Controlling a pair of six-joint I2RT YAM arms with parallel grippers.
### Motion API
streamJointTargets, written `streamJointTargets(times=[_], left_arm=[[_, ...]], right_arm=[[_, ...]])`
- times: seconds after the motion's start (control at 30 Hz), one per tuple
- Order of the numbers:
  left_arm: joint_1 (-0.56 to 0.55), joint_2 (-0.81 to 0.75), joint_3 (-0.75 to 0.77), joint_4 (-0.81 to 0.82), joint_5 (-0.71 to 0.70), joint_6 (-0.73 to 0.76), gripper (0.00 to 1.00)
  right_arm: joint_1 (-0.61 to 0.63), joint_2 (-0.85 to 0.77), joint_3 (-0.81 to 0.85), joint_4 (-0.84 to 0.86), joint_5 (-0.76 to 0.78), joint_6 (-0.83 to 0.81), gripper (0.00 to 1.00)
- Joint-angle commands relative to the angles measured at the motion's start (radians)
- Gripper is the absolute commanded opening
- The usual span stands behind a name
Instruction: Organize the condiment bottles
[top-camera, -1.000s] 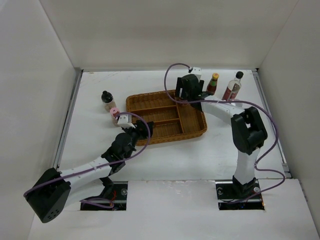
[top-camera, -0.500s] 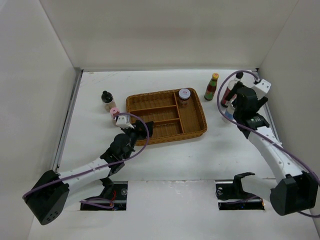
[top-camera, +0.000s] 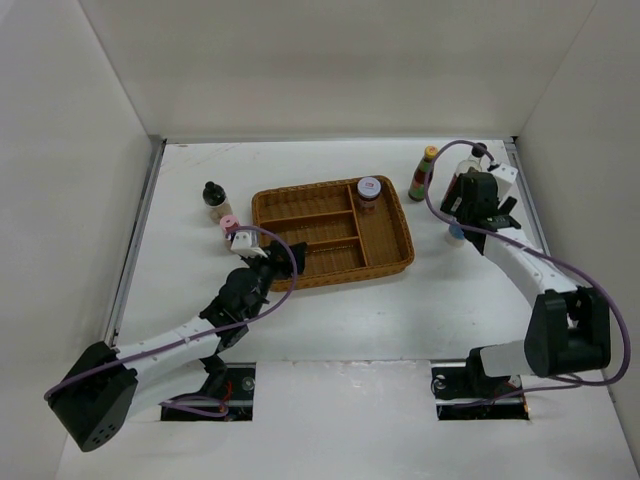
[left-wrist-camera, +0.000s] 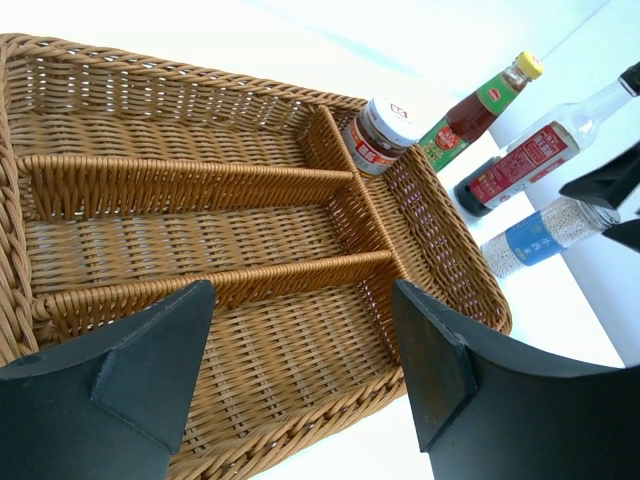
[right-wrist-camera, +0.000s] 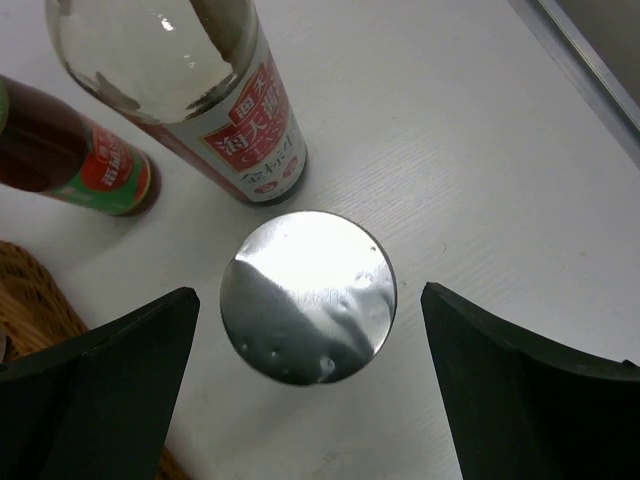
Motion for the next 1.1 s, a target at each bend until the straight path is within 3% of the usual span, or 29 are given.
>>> streamJointTargets(times=[0.0, 0.1, 0.27, 0.33, 0.5, 0.67, 0.8, 1.07], left_arm=[[0.002, -0.021, -0.007, 0.049, 0.019, -0.004, 0.7], [0.012, 0.002, -0.007, 0.049, 0.014, -0.007, 0.7], [0.002, 0.009, 0.001, 0.051, 0.013, -0.006, 0.7], [0.015, 0.009, -0.006, 0.052, 0.011, -0.007, 0.7], [0.006, -0.013, -0.013, 0.058, 0.007, -0.009, 0.7], [0.009, 0.004, -0.019, 0.081, 0.008, -0.018, 0.7], [0.02, 0.022, -0.018, 0.081, 0.008, -0.015, 0.7], [0.04, 0.004, -0.022, 0.072, 0.021, -0.018, 0.71]], right_arm=[[-0.02, 0.041, 0.056, 0.046, -0.011, -0.012, 1.0], [-0.031, 0.085, 0.075, 0.055, 0.018, -0.012, 0.97], [-0.002, 0.084, 0.073, 0.081, 0.073, -0.024, 0.6], [0.038, 0.03, 0.045, 0.119, 0.119, -0.033, 0.53], [0.199, -0.099, 0.039, 0.129, 0.237, -0.102, 0.52], [0.36, -0.136, 0.086, 0.152, 0.196, -0.105, 0.53], [0.446, -0.053, 0.137, 0.21, 0.112, -0.09, 0.53], [0.472, 0.221, 0.295, 0.273, 0.032, -0.099, 0.53]])
